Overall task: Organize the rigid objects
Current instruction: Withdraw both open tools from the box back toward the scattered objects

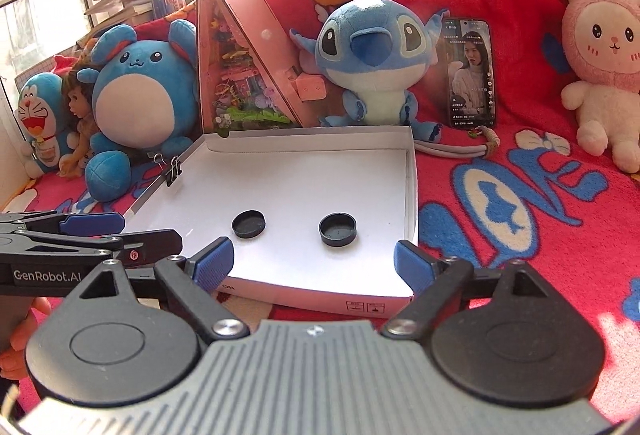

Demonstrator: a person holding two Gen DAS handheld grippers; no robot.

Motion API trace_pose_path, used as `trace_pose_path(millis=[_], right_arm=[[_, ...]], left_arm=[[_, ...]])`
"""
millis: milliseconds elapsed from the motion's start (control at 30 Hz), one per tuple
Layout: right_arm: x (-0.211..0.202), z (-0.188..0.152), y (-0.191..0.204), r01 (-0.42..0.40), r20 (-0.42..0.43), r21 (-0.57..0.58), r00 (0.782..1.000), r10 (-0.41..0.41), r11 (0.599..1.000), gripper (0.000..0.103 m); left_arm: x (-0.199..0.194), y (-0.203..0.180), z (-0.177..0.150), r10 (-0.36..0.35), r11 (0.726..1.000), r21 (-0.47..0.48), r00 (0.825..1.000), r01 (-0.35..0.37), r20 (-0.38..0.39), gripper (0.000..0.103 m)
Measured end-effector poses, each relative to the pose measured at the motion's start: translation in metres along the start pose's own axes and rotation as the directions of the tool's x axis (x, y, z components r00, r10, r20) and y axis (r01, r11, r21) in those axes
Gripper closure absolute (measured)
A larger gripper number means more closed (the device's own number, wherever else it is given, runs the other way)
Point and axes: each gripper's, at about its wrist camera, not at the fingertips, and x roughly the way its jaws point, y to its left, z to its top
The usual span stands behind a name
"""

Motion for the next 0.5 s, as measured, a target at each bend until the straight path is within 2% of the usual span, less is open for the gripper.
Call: trace_pose_path(millis=[167,333,500], right_arm=[[-0.018,-0.01,0.008,-0.015,0.03,-0.044,0.999,0.016,0.999,0.005],[-0.034,-0.019,0.015,-0.027,0.059,-0.083,0.998,0.032,0.996,0.001],[-0.044,-0.03,0.017,-0.028,0.072,-0.104,0.997,0.036,0.994,0.0]], left_arm=[[-0.018,-0.005,-0.01,-0.005,1.0,0.027,1.0,0.004,0.025,0.016],[-0.031,-0.003,-0.019,-0.038,0.999,0.008,0.999,0.038,0.026,0.015],[-0.043,-0.003,-0.03,-0.049,0.999,0.01,0.998,0.049,0.032,0.013]])
